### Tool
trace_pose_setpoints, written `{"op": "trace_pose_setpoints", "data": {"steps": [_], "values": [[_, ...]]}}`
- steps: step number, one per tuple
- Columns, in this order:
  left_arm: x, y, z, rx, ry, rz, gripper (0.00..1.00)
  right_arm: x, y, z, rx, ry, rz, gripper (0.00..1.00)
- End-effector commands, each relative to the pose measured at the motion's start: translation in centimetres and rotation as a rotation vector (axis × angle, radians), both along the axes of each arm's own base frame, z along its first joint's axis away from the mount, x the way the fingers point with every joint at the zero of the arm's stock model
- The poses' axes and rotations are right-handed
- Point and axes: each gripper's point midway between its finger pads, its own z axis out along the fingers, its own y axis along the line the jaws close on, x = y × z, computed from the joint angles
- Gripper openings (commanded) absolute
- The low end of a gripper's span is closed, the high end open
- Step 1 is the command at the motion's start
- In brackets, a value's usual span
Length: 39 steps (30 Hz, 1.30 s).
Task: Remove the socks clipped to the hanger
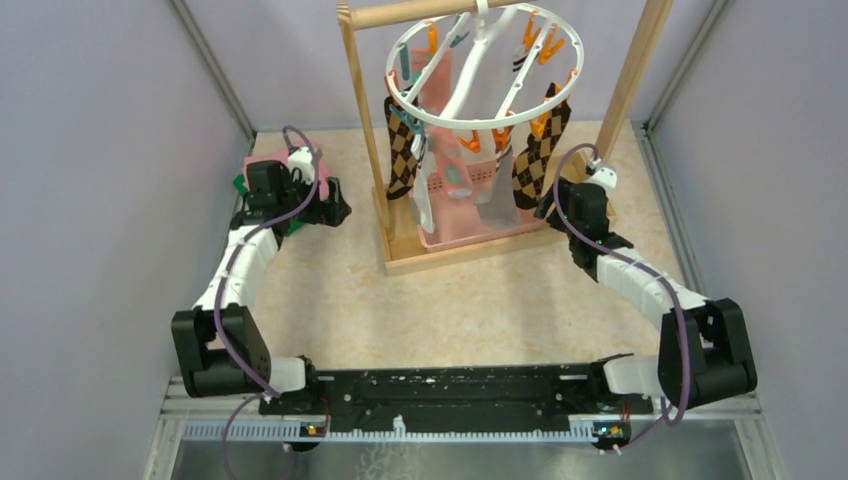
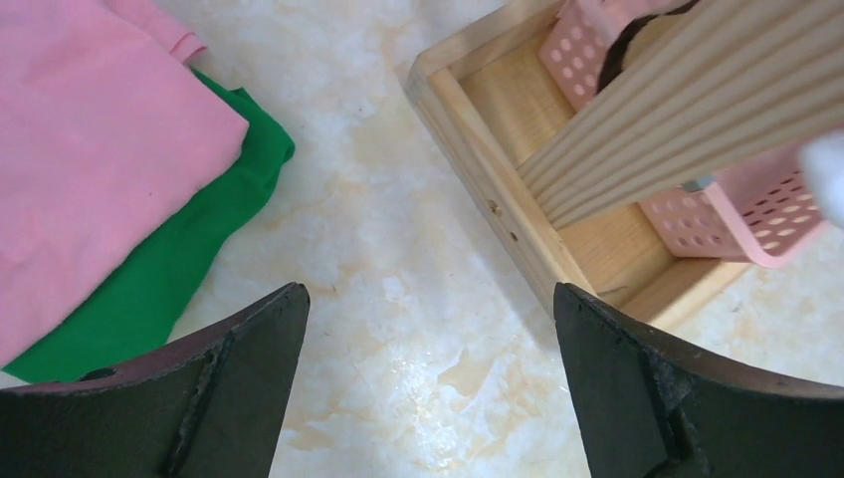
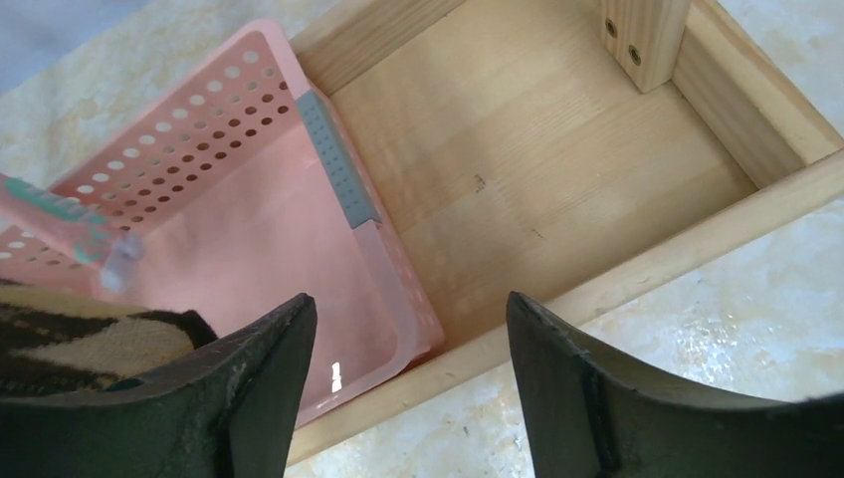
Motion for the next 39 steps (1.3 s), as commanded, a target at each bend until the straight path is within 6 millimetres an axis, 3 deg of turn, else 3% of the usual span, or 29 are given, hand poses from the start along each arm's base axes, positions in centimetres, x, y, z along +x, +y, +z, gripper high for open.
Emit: {"op": "trace_pose_setpoints", "data": {"steps": [1,7,13,16,21,25,32,35,39], "values": [[-0.8,-0.9,4.4,-0.018,-0.056,-0.056,0.99,1.2,0.6,-0.1,0.005,0.024,0.003,0.66],[-1.2,-1.3,6.5,-0.031,-0.089,-0.072,0.99,2.0,1.3,-2.4,0.005,0.091,0.018,0.60],[-1.5,-1.9,7.0,-0.057,-0.090,-0.105,0.99,2.9,1.9,-2.9,-0.004,0.096,0.040,0.54],[-1.8,-2.5,6.4,-0.072,-0.078,-0.143,0.99,3.4,2.4,-2.9,0.003,0.098,0.056,0.40],[-2.1,-3.2,6.7,-0.099,-0.087,-0.176,0.99,4.1,3.1,-2.3,0.013,0.104,0.078,0.00],[-2.2,-3.2,6.4,-0.096,-0.086,-0.181,0.99,3.8,3.1,0.3,0.032,0.057,0.081,0.00],[-2.3,-2.9,6.2,-0.079,-0.093,-0.170,0.99,0.7,2.9,5.6,0.105,-0.017,0.085,0.00],[-2.4,-3.0,6.6,-0.080,-0.107,-0.173,0.99,-1.9,2.7,7.2,0.117,-0.016,0.105,0.00],[-2.5,-3.1,6.8,-0.076,-0.117,-0.179,0.99,-6.3,2.3,7.9,0.151,0.023,0.127,0.00]]}}
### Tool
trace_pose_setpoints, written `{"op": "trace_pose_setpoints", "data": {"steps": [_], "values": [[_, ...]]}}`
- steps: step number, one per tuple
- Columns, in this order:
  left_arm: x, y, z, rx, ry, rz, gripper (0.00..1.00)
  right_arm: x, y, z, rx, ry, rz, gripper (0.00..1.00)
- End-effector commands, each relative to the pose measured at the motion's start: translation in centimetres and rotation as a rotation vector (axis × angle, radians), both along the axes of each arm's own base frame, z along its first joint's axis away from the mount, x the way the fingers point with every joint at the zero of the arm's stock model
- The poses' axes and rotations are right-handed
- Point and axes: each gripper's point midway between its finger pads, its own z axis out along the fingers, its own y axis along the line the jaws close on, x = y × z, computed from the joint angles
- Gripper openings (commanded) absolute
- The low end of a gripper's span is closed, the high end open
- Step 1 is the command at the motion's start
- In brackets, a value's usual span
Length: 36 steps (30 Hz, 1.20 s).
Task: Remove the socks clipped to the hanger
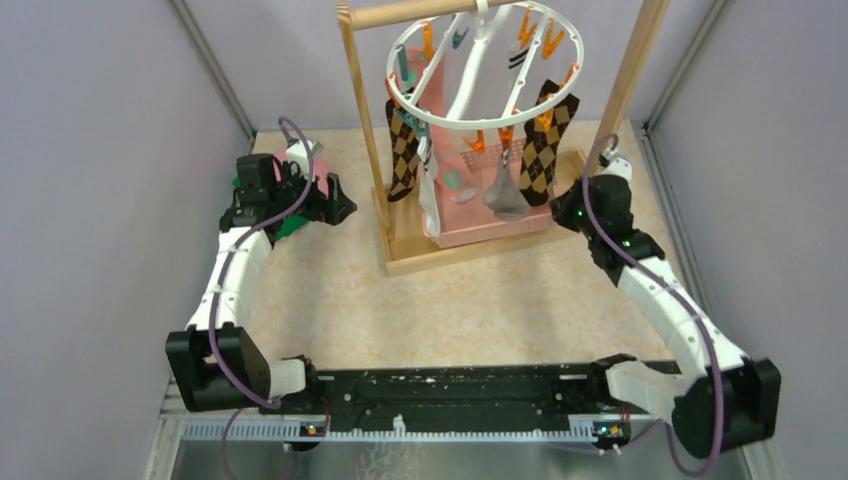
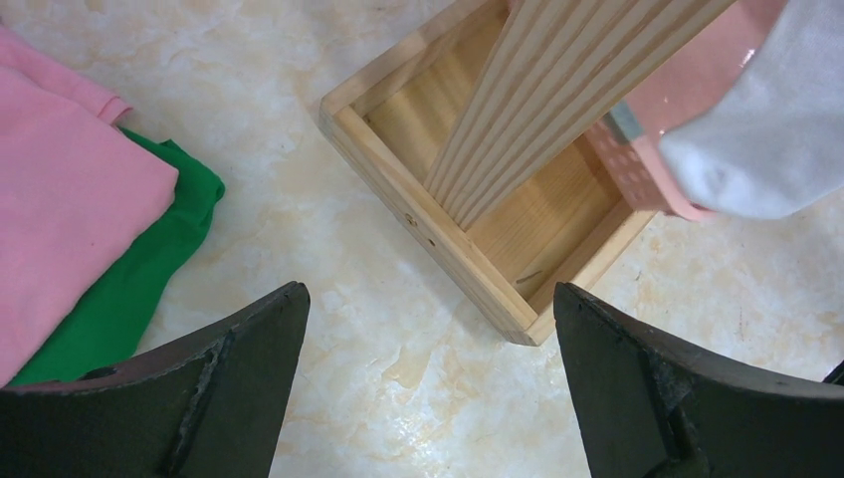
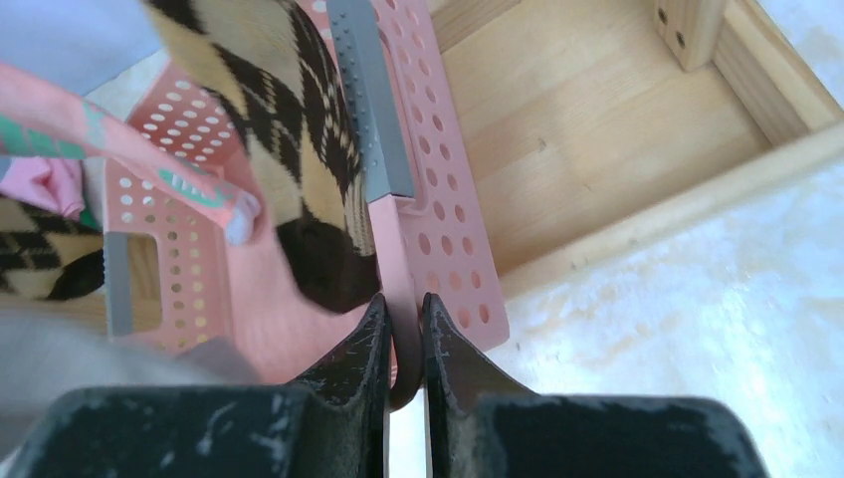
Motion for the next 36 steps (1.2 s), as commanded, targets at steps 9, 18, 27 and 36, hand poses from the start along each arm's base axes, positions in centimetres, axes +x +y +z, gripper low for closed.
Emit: {"op": "trace_pose_setpoints", "data": {"steps": [9,18,27,36], "values": [[-0.8,-0.8,2.1,-0.026,-0.077,-0.042,0.99,-11.8,-0.7,-0.1,0.106,0.161,0.044,0.00],[-1.1,-0.9,2.2,-0.027,-0.087,-0.044,0.99,-16.1,-0.4,-3.7,0.063,0.378,0.120,0.00],[-1.2,-1.5,3.2,-0.056,-0.103,-0.069,0.99,-17.5,-0.9,-4.6,0.054,0.406,0.110,0.00],[-1.3,-1.3,3.2,-0.044,-0.106,-0.065,0.99,-19.7,-0.3,-4.0,0.090,0.429,0.160,0.00]]}}
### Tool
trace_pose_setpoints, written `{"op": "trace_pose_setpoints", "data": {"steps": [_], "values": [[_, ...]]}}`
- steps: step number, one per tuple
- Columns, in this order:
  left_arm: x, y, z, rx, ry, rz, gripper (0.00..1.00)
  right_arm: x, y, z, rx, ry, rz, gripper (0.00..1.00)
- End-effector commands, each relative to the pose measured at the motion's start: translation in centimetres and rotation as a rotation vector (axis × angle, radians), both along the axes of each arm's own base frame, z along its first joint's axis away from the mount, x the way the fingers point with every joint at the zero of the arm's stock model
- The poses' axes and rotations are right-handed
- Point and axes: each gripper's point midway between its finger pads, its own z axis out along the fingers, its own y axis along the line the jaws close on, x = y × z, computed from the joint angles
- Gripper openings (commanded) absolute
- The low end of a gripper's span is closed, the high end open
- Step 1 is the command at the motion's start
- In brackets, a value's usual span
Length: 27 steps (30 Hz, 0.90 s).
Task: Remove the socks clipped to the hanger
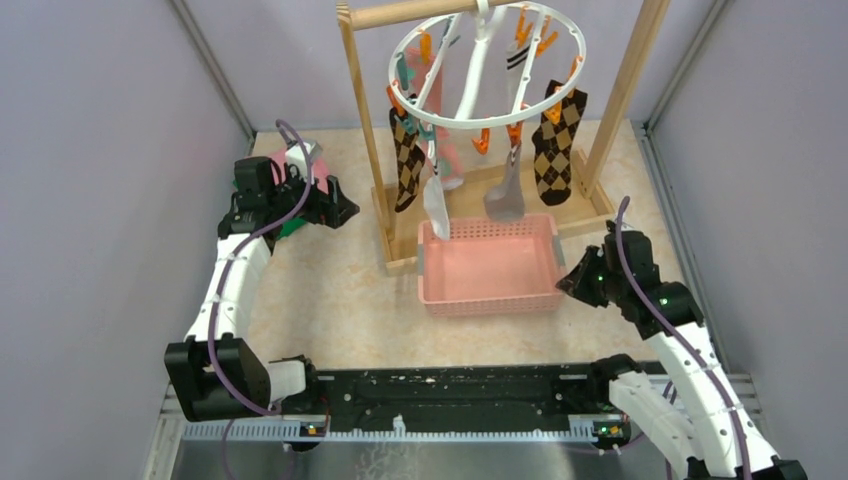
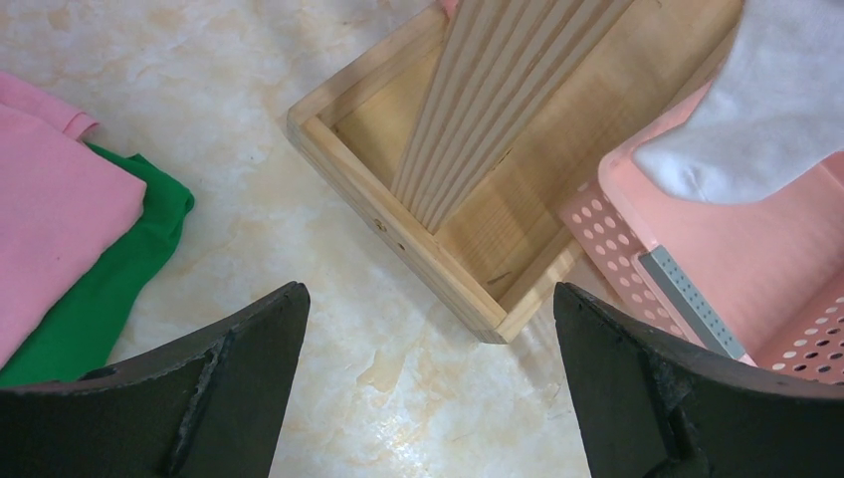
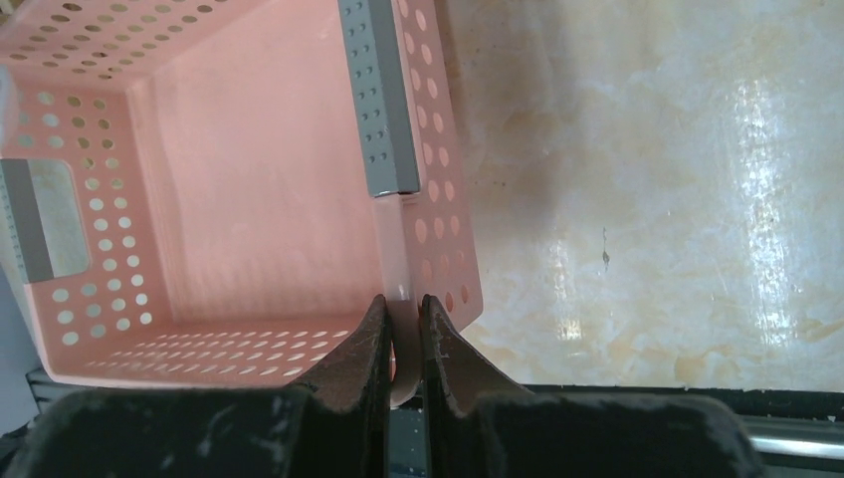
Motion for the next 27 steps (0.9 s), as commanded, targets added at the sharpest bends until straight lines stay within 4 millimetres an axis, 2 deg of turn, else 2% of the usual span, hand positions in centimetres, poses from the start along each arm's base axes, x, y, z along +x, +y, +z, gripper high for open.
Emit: {"op": "trace_pose_setpoints", "data": {"steps": [1,6,13,16,24,25,27], "values": [[-0.1,-0.3,2.1,0.001,-0.079,-0.025,0.99,-2.9,0.4,0.4,0.025,0.037,0.055,0.00],[0.0,-0.4,2.0,-0.005,-0.075,-0.029,0.99,-4.3,1.1,0.5,0.078,0.048,0.082,0.00],[-0.2,-0.5,2.2,-0.008,-0.077,-0.031,0.99,-4.3,1.1,-1.0,0.072,0.075,0.086,0.00],[-0.3,-0.6,2.2,-0.013,-0.076,-0.034,0.99,-3.5,0.9,-1.9,0.068,0.063,0.046,0.00],[-0.8,-0.6,2.1,-0.006,-0.065,-0.044,0.99,-0.6,0.2,-6.0,0.059,0.030,-0.101,0.00],[-0.8,-0.5,2.0,0.002,-0.064,-0.041,0.99,-0.2,0.0,-6.2,0.044,0.023,-0.116,0.10],[-0.9,-0.5,2.1,0.009,-0.065,-0.042,0.99,0.2,0.2,-6.0,0.023,0.010,-0.116,0.41]]}}
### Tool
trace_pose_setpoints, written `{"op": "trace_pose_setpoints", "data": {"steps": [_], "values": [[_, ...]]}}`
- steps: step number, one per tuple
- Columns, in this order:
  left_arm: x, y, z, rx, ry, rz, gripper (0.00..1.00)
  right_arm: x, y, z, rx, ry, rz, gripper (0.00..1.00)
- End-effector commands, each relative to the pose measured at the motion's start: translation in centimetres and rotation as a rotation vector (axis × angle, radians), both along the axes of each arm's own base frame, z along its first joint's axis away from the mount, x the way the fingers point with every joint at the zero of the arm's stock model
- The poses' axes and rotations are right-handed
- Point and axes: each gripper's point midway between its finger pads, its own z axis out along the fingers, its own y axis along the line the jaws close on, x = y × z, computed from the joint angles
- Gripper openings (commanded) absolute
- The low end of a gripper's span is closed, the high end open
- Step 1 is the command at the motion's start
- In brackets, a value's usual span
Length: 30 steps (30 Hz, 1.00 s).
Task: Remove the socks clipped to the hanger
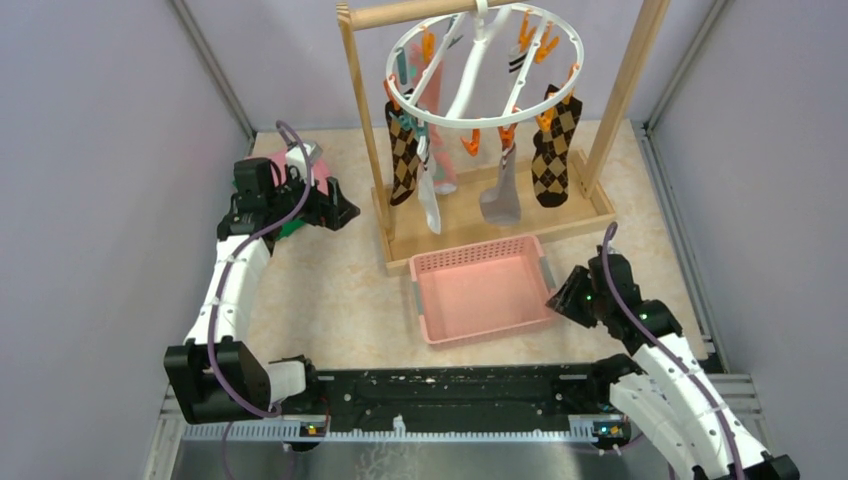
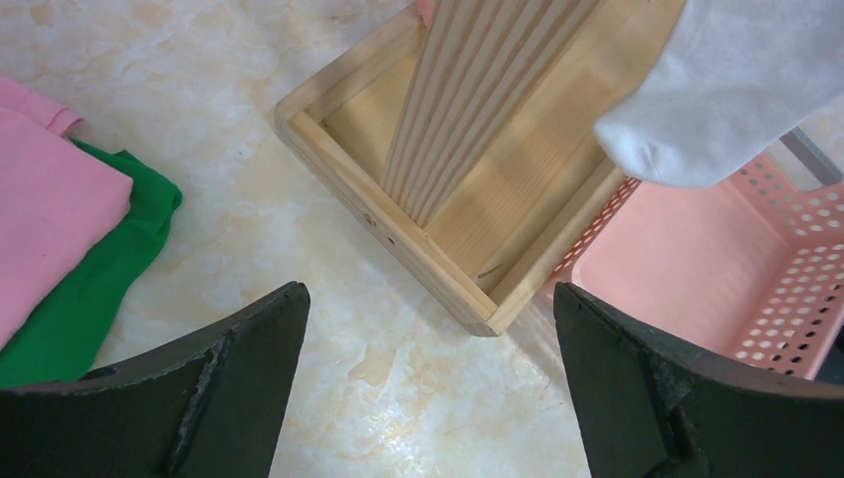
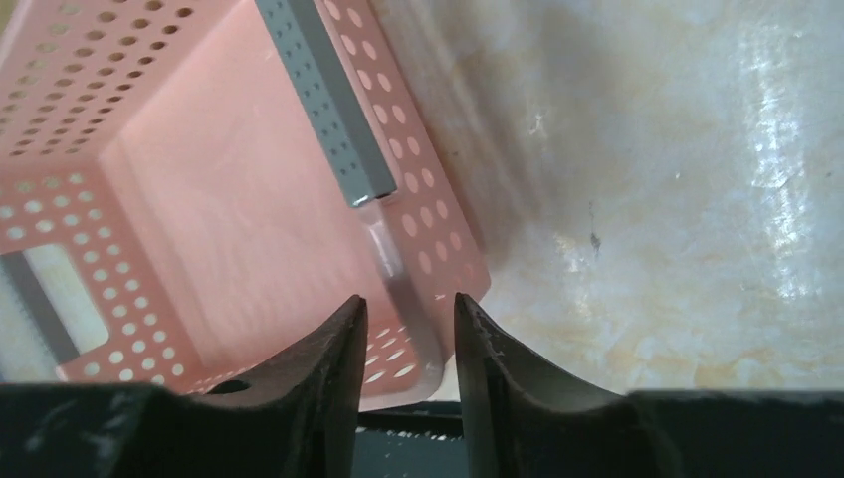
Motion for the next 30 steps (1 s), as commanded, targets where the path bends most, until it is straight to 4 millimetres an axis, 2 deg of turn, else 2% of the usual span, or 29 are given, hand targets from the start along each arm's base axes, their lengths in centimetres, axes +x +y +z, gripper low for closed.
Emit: {"op": "trace_pose_setpoints", "data": {"steps": [1,3,5,6,9,14,19,21,23,27,28,30], "values": [[-0.6,-0.3,2.1,0.018,-0.072,-0.033,0.99,2.3,0.2,0.8,-0.043,-0.076,-0.055,0.51],[-0.6,-0.3,2.3,0.017,-0.070,-0.039,0.99,2.3,0.3,1.6,-0.089,-0.096,-0.043,0.69],[-0.6,-0.4,2.5,0.016,-0.073,-0.040,0.99,2.2,0.7,2.3,-0.116,-0.107,-0.021,0.96],[-0.6,-0.4,2.6,0.016,-0.074,-0.040,0.99,2.0,0.9,2.5,-0.128,-0.105,-0.009,0.98],[-0.7,-0.4,2.8,0.015,-0.074,-0.042,0.99,1.4,1.8,4.0,-0.155,-0.130,0.037,0.99],[-0.6,-0.2,3.0,0.024,-0.071,-0.037,0.99,-0.1,3.1,6.3,-0.304,-0.166,0.170,0.99],[-0.3,-0.1,2.9,0.025,-0.059,-0.026,0.99,-1.7,7.3,7.6,-0.461,-0.187,0.359,0.99],[-0.3,-0.1,2.9,0.025,-0.055,-0.027,0.99,-1.4,8.7,8.0,-0.481,-0.188,0.384,0.99],[-0.3,-0.1,2.9,0.026,-0.058,-0.025,0.99,-0.5,10.8,8.5,-0.423,-0.243,0.400,0.99],[-0.3,-0.1,3.2,0.026,-0.059,-0.024,0.99,0.6,12.9,8.4,-0.356,-0.318,0.385,0.99],[-0.3,0.0,3.3,0.025,-0.059,-0.024,0.99,0.6,14.0,8.4,-0.329,-0.340,0.432,0.96],[-0.4,-0.1,3.5,0.023,-0.060,-0.024,0.99,0.6,16.8,8.5,-0.262,-0.386,0.531,0.77]]}}
